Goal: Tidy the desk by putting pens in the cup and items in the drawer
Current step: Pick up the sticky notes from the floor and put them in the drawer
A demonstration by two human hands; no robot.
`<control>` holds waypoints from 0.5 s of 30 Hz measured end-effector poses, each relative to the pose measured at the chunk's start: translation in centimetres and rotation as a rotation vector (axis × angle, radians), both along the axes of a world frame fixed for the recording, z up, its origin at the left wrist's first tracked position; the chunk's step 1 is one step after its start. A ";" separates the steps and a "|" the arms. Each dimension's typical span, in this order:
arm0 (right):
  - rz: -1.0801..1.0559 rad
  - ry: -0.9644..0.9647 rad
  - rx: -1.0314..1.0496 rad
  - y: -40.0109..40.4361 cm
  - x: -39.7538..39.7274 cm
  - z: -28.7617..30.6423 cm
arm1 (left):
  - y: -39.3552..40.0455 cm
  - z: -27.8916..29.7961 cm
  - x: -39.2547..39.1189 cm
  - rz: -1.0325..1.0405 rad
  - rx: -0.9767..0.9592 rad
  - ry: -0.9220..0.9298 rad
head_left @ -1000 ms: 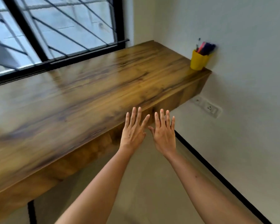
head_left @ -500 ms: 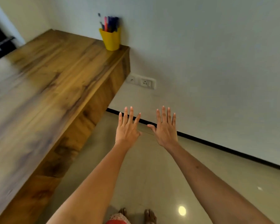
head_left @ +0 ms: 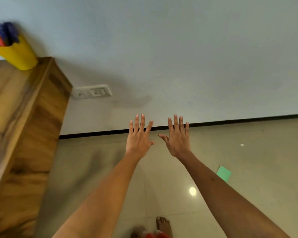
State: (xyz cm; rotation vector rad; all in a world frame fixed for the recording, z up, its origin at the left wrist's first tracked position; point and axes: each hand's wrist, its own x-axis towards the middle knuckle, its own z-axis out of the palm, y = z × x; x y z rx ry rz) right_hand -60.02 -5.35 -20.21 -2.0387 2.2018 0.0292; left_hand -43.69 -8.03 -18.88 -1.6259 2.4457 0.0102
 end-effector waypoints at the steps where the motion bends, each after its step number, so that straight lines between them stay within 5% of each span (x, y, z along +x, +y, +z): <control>1: -0.036 0.007 0.001 0.3 -1.4 -0.2 | -0.4 -0.3 -1.5 -0.036 0.006 0.000; 15: -0.551 0.030 0.096 5.4 -24.6 -6.1 | -4.0 -6.4 -29.3 -0.500 0.153 0.034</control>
